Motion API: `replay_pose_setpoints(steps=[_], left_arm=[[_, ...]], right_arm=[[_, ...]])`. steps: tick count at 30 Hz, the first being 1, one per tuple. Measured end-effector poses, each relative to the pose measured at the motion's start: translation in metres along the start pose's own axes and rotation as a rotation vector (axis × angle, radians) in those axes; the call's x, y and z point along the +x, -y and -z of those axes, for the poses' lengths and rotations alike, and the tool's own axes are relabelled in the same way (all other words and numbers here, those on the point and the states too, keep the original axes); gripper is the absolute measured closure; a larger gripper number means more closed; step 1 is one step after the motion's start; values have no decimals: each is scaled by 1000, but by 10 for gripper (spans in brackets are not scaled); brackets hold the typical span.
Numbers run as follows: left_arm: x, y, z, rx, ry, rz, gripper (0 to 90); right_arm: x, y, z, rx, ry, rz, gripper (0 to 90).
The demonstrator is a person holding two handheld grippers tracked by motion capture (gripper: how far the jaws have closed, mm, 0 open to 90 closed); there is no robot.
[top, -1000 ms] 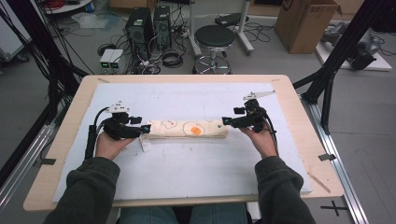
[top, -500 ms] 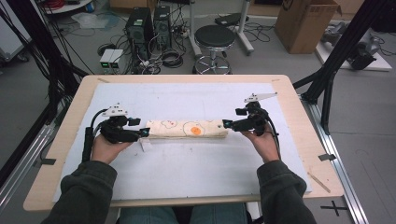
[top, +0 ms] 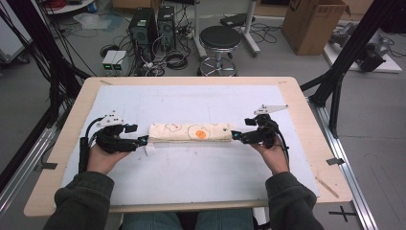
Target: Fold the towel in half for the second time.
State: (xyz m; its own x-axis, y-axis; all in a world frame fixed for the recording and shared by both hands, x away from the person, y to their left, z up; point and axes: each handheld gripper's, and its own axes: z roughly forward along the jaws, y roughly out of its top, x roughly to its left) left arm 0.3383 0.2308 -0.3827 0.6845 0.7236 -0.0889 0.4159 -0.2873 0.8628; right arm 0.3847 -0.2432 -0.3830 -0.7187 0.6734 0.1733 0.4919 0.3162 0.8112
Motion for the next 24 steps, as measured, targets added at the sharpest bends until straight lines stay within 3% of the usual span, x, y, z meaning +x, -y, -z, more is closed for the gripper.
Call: replay_pose_setpoints(steps=[12,24], left_arm=[[-8,15,11,-3,-14,-16,307],[-12,31,19,-3,-24,-1,293]], right_arm=[[3,19,11,0,9,7,124],[3,38,24,-14,27,1,124]])
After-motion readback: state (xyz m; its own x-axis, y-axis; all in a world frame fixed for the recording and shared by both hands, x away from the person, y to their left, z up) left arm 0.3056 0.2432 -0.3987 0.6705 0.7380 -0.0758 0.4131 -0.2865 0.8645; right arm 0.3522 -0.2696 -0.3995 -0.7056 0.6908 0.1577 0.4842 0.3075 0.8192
